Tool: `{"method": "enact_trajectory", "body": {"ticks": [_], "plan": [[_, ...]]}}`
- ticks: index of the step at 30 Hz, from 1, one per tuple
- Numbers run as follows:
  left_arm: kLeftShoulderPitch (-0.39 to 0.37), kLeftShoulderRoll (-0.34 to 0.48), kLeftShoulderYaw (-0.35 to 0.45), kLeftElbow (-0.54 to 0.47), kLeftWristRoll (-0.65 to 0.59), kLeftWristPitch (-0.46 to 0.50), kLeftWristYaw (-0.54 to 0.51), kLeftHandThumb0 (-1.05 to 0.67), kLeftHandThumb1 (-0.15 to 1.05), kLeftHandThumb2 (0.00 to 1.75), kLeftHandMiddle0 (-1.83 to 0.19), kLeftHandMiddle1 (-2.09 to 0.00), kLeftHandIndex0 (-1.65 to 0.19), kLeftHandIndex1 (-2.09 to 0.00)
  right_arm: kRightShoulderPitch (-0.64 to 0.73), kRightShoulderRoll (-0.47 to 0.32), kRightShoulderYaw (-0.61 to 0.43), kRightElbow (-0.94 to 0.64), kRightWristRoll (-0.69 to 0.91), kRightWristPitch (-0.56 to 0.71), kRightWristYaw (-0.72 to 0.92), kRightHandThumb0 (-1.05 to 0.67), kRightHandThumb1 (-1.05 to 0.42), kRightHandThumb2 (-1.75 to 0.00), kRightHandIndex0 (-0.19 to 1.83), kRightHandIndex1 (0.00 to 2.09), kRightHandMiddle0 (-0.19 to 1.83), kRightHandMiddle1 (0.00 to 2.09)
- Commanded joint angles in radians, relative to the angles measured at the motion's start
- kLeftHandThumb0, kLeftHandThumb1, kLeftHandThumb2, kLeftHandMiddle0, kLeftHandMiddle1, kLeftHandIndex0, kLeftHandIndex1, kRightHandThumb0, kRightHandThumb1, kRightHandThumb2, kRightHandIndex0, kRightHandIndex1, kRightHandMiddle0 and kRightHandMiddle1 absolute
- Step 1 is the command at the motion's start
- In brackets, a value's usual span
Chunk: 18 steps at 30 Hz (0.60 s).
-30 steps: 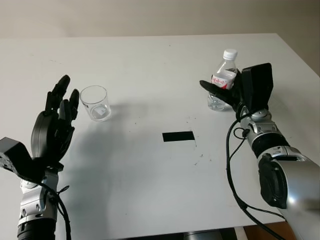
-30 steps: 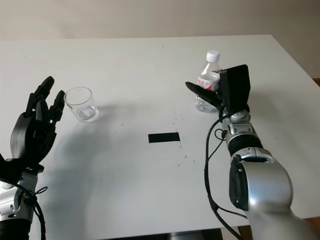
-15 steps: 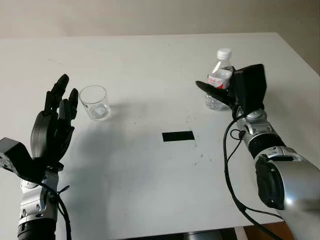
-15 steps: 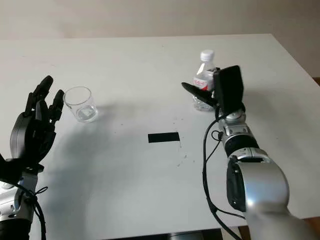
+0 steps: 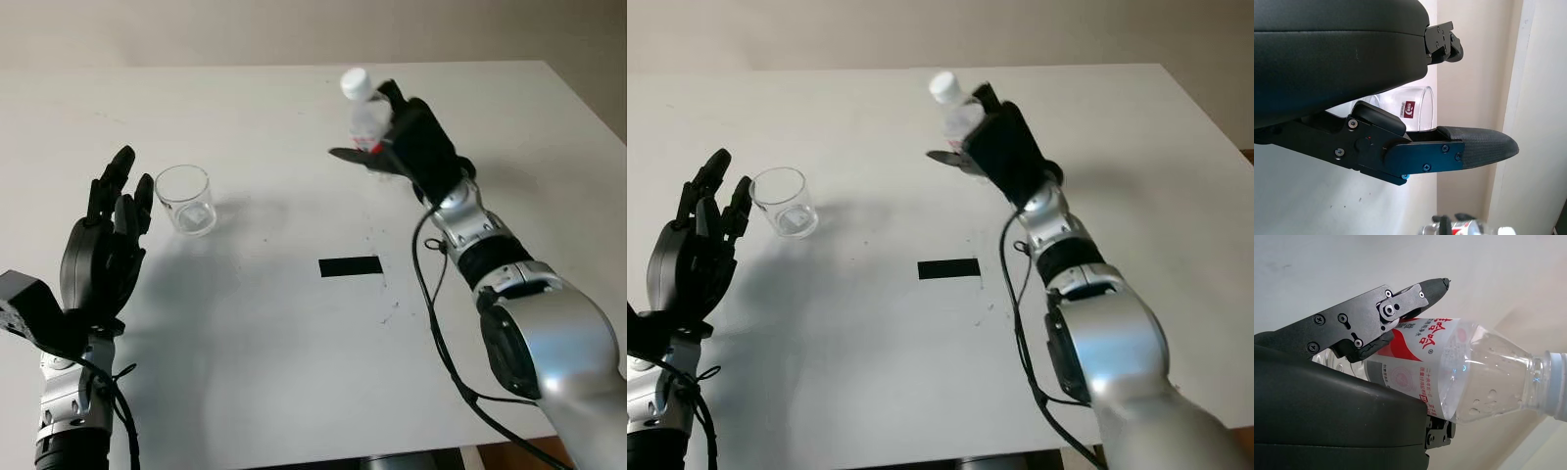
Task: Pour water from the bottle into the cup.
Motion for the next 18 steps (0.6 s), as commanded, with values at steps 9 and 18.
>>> {"method": "enact_trajectory", "body": {"ticks": [9, 18], "plan": [[0.005, -0.015, 0.000, -0.006, 0.000, -0.016, 0.008, -0.90, 1.05, 0.56, 0.00, 0.00, 0.19, -0.47, -0.124, 0.050, 0.085, 0.020, -0.084, 0.094, -0.027, -0.15, -1.05, -0.13, 0.97, 2.09, 0.91, 2.09], [0.015, -0.029, -0.006, -0.032, 0.007, -0.006, 0.038, -0.90, 1.05, 0.57, 0.02, 0.00, 0.19, -0.42, -0.169, 0.095, 0.148, 0.046, -0.148, 0.111, -0.072, -0.12, -1.04, -0.12, 1.01, 2.09, 0.89, 2.09]]}}
